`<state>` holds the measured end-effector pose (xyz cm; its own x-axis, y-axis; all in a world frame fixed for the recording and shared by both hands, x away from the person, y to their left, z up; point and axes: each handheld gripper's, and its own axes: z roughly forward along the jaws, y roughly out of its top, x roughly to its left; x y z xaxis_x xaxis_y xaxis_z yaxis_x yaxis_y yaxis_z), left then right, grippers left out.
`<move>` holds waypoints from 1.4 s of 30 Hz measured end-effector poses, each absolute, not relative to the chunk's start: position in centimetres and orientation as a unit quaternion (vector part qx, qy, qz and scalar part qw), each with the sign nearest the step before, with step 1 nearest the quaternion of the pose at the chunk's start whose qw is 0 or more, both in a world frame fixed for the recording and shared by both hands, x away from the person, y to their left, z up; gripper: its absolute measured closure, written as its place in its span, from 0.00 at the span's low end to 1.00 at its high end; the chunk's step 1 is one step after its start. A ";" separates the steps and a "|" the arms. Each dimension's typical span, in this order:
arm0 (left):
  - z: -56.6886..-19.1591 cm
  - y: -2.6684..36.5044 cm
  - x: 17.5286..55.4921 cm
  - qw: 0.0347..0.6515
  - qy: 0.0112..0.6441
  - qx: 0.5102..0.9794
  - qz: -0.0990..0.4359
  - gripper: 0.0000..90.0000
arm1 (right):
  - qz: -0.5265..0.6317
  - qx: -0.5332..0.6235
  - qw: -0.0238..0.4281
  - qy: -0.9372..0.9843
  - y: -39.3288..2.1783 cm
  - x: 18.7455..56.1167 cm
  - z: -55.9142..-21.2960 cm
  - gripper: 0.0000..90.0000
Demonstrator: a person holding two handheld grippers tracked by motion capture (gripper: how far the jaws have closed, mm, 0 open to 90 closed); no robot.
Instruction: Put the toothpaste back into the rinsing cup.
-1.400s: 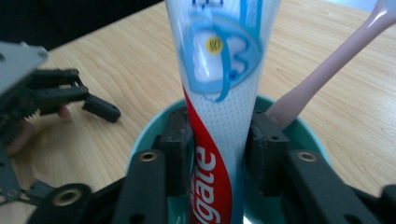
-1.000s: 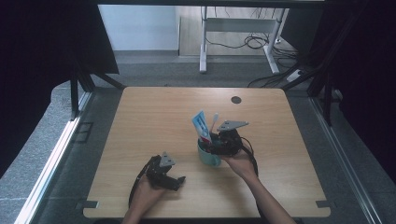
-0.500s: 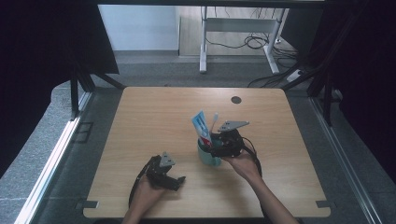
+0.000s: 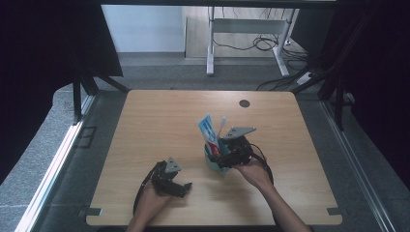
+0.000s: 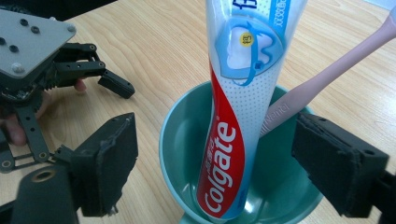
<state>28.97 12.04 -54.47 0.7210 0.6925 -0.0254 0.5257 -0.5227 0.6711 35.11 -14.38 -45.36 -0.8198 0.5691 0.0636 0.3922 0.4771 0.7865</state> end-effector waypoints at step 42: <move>-54.5 12.0 29.0 0.338 0.353 0.864 0.123 0.03 | 0.413 0.294 0.129 0.852 -18.2 33.7 -44.6 0.00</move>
<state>28.97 12.04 -54.46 0.7211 0.6924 -0.0256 0.5262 -0.5232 0.6704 33.67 -18.17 -44.59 -0.7936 0.6080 0.0238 0.3954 0.4855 0.7797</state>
